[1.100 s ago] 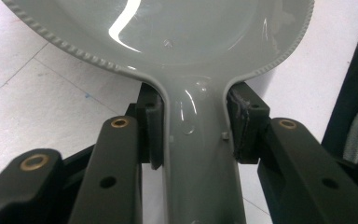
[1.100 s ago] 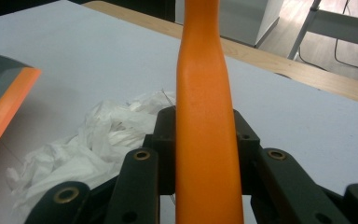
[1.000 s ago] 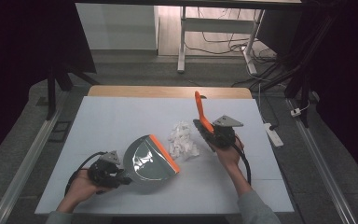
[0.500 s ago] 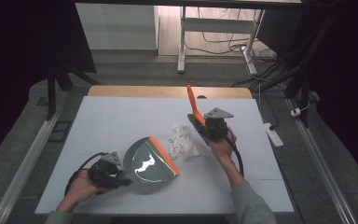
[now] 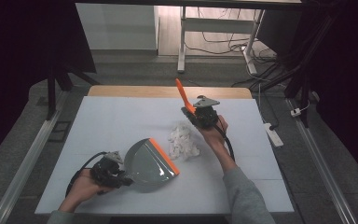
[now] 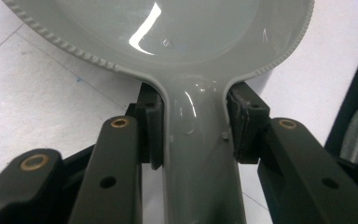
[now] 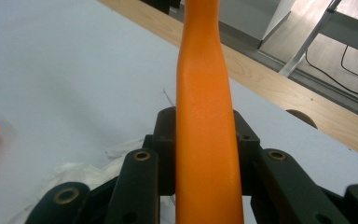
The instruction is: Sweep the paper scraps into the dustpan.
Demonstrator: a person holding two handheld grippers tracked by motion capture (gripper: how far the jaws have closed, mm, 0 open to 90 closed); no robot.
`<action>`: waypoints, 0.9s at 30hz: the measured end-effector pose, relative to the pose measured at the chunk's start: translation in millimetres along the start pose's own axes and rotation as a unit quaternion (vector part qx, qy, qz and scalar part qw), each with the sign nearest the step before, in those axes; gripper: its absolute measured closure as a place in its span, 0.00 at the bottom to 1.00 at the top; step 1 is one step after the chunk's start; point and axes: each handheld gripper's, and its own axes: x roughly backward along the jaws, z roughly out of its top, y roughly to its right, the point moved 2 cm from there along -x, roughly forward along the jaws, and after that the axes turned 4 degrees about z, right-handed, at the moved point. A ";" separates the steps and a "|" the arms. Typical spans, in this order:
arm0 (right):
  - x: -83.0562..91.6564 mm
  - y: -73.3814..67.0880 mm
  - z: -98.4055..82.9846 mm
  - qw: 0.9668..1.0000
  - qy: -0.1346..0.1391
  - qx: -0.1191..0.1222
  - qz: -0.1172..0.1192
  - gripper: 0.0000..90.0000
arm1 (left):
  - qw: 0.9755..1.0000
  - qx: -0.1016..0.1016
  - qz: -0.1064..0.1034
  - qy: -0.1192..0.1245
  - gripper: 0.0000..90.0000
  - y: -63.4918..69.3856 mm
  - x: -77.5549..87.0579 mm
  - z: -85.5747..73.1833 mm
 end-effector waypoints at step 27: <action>-33.0 -10.9 -11.3 0.997 -0.068 0.016 0.016 0.78 | 1.000 0.012 -0.011 -0.004 0.68 -2.2 -8.0 9.1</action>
